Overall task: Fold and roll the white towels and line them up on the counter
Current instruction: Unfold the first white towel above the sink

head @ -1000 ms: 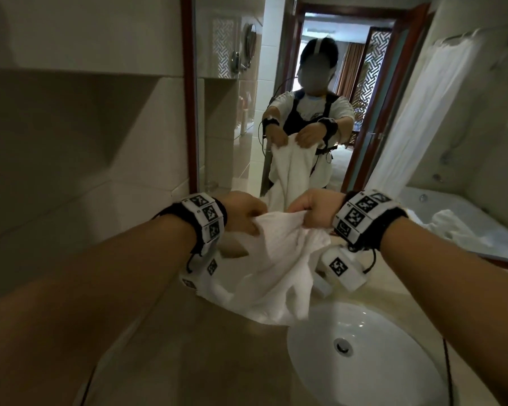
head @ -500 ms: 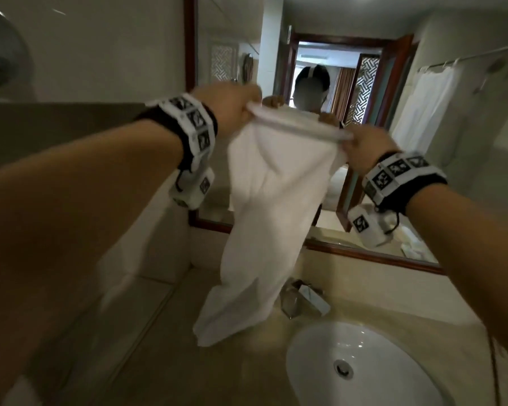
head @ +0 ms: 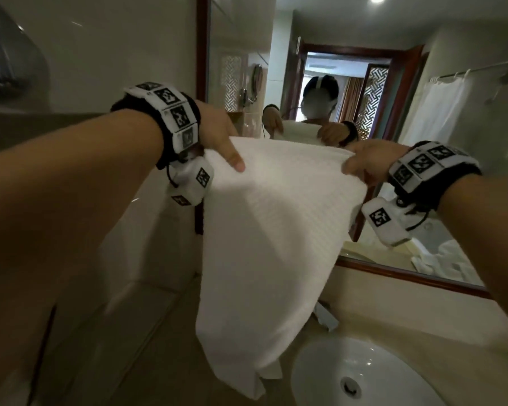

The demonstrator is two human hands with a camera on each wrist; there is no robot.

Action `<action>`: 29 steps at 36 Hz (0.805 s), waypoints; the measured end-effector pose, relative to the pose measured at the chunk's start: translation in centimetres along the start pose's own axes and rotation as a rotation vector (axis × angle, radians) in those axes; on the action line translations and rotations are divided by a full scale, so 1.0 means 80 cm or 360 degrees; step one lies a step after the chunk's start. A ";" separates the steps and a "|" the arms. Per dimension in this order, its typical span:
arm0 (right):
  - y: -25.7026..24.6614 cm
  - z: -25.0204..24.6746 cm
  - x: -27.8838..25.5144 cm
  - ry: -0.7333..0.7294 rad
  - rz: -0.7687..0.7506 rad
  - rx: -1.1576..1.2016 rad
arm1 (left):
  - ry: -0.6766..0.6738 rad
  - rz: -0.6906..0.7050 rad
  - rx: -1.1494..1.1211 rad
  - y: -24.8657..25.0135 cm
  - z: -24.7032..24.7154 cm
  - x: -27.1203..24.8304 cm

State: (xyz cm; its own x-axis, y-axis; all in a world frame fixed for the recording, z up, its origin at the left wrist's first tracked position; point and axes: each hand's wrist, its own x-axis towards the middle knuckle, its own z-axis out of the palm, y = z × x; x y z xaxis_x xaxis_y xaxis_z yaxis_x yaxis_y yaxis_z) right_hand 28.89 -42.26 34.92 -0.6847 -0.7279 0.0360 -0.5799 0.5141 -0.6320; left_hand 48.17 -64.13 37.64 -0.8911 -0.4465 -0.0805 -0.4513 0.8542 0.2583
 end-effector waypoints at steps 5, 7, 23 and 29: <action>0.008 0.029 0.023 -0.0157 0.0194 -0.0252 | -0.0343 -0.0192 0.0000 -0.012 0.023 0.022; 0.008 0.050 0.035 -0.0167 0.0210 -0.0401 | -0.0266 -0.0253 0.0204 -0.021 0.039 0.048; -0.077 -0.005 0.072 0.1368 -0.0673 0.0251 | 0.1833 0.0425 -0.0571 -0.006 -0.030 0.050; -0.048 0.036 0.014 0.0991 -0.0460 0.0065 | 0.1257 0.0267 -0.0498 -0.026 0.021 -0.015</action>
State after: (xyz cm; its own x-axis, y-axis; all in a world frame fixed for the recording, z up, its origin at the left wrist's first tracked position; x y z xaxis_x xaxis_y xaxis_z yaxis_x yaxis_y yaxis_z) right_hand 31.65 -46.34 35.17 -0.6381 -0.4308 0.6382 -0.7689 0.3121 -0.5581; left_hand 50.09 -64.92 35.62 -0.5989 -0.4749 0.6448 -0.1800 0.8644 0.4694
